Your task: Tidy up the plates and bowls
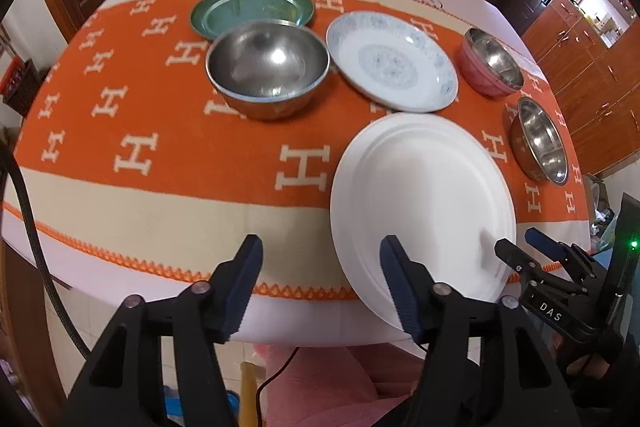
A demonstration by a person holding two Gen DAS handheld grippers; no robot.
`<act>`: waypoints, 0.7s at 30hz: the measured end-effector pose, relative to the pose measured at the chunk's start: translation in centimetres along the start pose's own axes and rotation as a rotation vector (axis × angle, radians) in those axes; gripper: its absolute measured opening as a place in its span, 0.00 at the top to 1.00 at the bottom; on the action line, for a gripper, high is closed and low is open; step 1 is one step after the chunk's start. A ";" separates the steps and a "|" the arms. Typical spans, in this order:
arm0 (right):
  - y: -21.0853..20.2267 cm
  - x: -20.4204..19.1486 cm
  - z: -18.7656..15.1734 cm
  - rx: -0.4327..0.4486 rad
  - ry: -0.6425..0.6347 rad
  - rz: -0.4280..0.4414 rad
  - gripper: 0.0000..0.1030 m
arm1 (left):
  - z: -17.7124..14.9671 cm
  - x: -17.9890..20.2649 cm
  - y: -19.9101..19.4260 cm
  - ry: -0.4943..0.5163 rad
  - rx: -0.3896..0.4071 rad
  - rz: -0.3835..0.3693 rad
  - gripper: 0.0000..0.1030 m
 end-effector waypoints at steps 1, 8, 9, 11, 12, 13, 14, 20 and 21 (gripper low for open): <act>-0.2 -0.1 0.1 0.011 0.000 0.007 0.37 | 0.3 0.1 -0.1 0.006 0.005 0.001 0.41; -1.7 -1.0 1.6 0.107 0.020 0.058 0.37 | 2.4 0.6 -2.1 0.060 0.030 0.003 0.36; -1.9 -1.1 1.8 0.118 0.025 0.065 0.37 | 2.8 0.7 -2.3 0.065 0.029 0.000 0.36; -2.3 -1.3 2.5 0.141 0.046 0.082 0.37 | 3.7 1.0 -2.6 0.080 0.029 -0.012 0.34; -2.4 -1.4 2.9 0.152 0.058 0.091 0.37 | 4.1 1.2 -2.8 0.088 0.030 -0.013 0.32; -2.5 -1.6 3.3 0.161 0.067 0.097 0.37 | 4.7 1.3 -3.0 0.101 0.029 -0.014 0.32; -2.6 -1.7 3.8 0.172 0.076 0.104 0.37 | 5.1 1.5 -3.1 0.110 0.027 -0.016 0.32; -3.5 -3.0 6.1 0.255 0.143 0.163 0.37 | 8.4 1.9 -4.0 0.191 0.030 -0.024 0.31; -3.5 -3.2 6.5 0.266 0.158 0.172 0.37 | 9.0 1.8 -4.1 0.205 0.031 -0.020 0.31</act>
Point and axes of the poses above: each gripper's, at about its wrist camera, not at the fingertips, and y roughly the way its jaws point, x to its right, z to its top, the point moved 10 cm from there along y, roughly the way its jaws point, and after that the axes turned 2 degrees about y, right-handed, at the moved point
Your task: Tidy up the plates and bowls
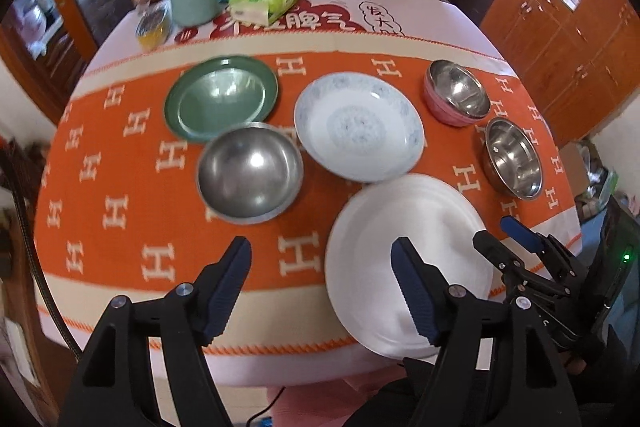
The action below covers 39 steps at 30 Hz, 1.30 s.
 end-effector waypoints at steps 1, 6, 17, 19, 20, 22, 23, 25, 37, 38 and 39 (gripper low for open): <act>0.1 -0.2 0.2 0.009 0.013 0.005 0.37 | 0.6 -0.1 0.0 0.012 0.000 0.000 0.31; 1.0 -1.0 1.5 0.050 0.091 0.025 0.37 | 3.4 -0.9 0.2 0.072 -0.009 -0.010 0.30; 3.2 -1.3 2.8 0.125 0.268 0.012 0.37 | 8.1 -1.8 3.2 0.182 -0.053 -0.074 0.29; 3.6 -1.0 3.0 0.140 0.299 -0.002 0.37 | 8.8 -1.7 4.0 0.206 -0.062 -0.098 0.29; 3.8 -0.9 3.1 0.148 0.314 -0.010 0.37 | 9.0 -1.6 4.3 0.215 -0.065 -0.105 0.29; 4.3 -0.6 3.2 0.161 0.338 -0.023 0.37 | 9.6 -1.4 5.3 0.236 -0.074 -0.120 0.29; 4.6 -0.5 3.3 0.165 0.350 -0.032 0.37 | 10.0 -1.3 5.8 0.246 -0.078 -0.126 0.29; 5.2 -0.3 3.5 0.171 0.371 -0.042 0.37 | 10.7 -1.3 6.9 0.261 -0.086 -0.131 0.29; 10.0 1.0 3.9 0.137 0.465 -0.115 0.38 | 12.6 -1.7 13.4 0.299 -0.143 -0.185 0.29; 10.3 1.0 3.8 0.130 0.467 -0.119 0.38 | 12.5 -1.7 13.8 0.301 -0.148 -0.189 0.29; 10.7 1.1 3.8 0.121 0.467 -0.123 0.38 | 12.5 -1.8 14.4 0.298 -0.158 -0.194 0.29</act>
Point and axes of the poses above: each gripper's, at about its wrist camera, not at the fingertips, and y roughly the way its jaws point, x to its right, z to its top, the point moved 10 cm from there along y, roughly the way its jaws point, and after that the axes turned 2 degrees about y, right-handed, at the moved point
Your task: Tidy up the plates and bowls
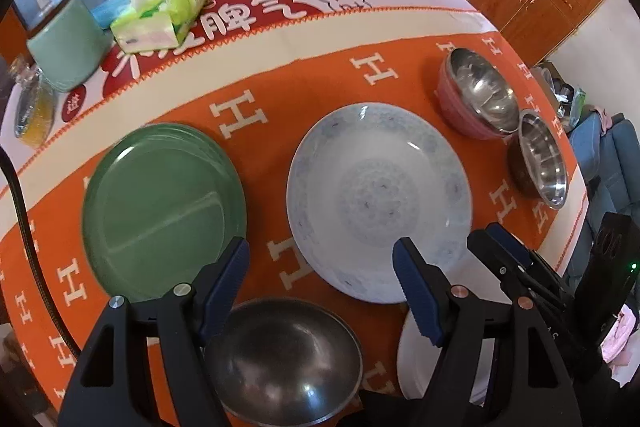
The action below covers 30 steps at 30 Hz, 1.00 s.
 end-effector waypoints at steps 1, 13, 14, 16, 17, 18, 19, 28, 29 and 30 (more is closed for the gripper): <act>0.3 0.1 -0.1 -0.011 -0.002 -0.006 0.38 | 0.0 -0.1 0.5 -0.005 -0.010 -0.011 0.29; 2.7 0.4 0.1 -0.073 -0.019 0.017 0.40 | -0.2 -1.2 4.7 -0.069 -0.074 -0.087 0.31; 2.9 0.4 0.1 -0.078 -0.021 0.022 0.41 | -0.2 -1.2 5.0 -0.071 -0.079 -0.091 0.31; 3.3 0.4 0.2 -0.089 -0.021 0.034 0.42 | -0.2 -1.2 5.6 -0.077 -0.089 -0.096 0.32; 3.5 0.4 0.2 -0.093 -0.020 0.036 0.42 | -0.2 -1.3 5.8 -0.079 -0.092 -0.097 0.33; 3.6 0.5 0.2 -0.098 -0.020 0.036 0.42 | -0.1 -1.3 6.1 -0.081 -0.095 -0.097 0.34; 3.6 0.5 0.1 -0.099 -0.020 0.039 0.42 | 0.0 -1.3 6.3 -0.083 -0.097 -0.098 0.34; 4.2 0.4 0.1 -0.142 -0.038 0.030 0.51 | 0.0 -0.7 8.3 -0.100 -0.122 -0.119 0.45; 4.4 0.4 0.1 -0.149 -0.041 0.020 0.53 | -0.1 -0.7 8.4 -0.101 -0.123 -0.120 0.47; 4.5 0.6 0.1 -0.156 -0.044 0.008 0.57 | -0.1 -0.8 8.5 -0.102 -0.124 -0.120 0.48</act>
Point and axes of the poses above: each gripper's, at about its wrist camera, not at the fingertips, and y roughly the way its jaws point, x to its right, z to its top, the point moved 10 cm from there along y, roughly the way its jaws point, and after that the axes turned 2 degrees about y, right-handed, at the moved point
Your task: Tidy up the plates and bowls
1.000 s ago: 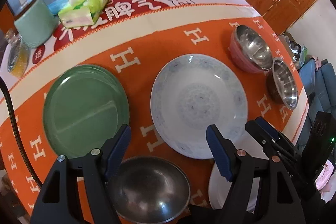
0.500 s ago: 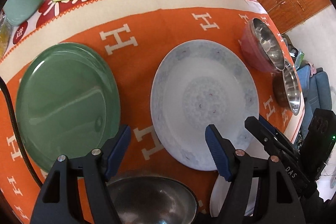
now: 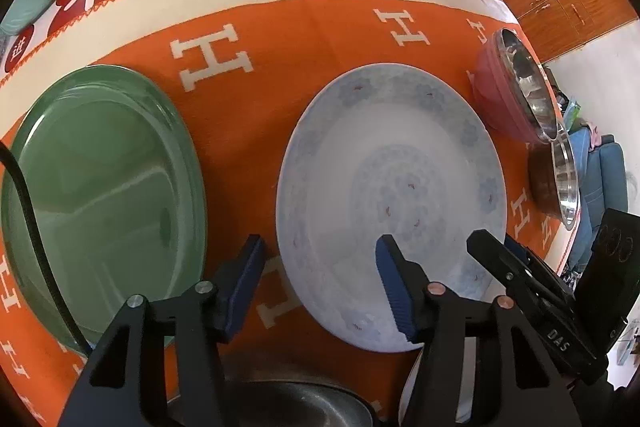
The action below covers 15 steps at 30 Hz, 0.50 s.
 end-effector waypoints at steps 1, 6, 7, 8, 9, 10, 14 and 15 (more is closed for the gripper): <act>0.0 0.2 0.0 -0.005 -0.002 -0.004 0.62 | 0.0 0.0 0.2 -0.001 -0.002 -0.001 0.49; 0.6 0.0 0.1 -0.026 -0.033 -0.004 0.68 | 0.2 0.3 0.5 0.003 -0.004 -0.003 0.53; 0.7 -0.1 0.1 -0.026 -0.038 -0.008 0.68 | 0.3 0.3 0.6 0.005 -0.003 -0.004 0.53; 0.7 -0.1 0.2 -0.025 -0.039 -0.009 0.68 | 0.4 0.4 0.6 0.007 0.000 -0.004 0.55; 0.7 -0.1 0.2 -0.025 -0.036 -0.006 0.68 | 0.4 0.3 0.6 0.008 0.001 -0.005 0.57; 0.7 0.0 0.3 -0.026 -0.031 0.001 0.68 | 0.4 0.3 0.5 0.009 0.004 -0.005 0.57; 0.7 0.1 0.3 -0.036 -0.035 0.015 0.70 | 0.6 0.3 0.5 0.008 0.013 -0.010 0.64; 0.7 0.2 0.3 -0.038 -0.035 0.017 0.71 | 0.7 0.3 0.6 0.005 0.016 -0.010 0.64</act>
Point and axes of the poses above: each gripper's, at about its wrist camera, not at the fingertips, and y roughly the way its jaws point, x to its right, z to its top, the point moved 10 cm from there along y, roughly the way its jaws point, and after that the axes turned 2 degrees about y, right-handed, at the moved point
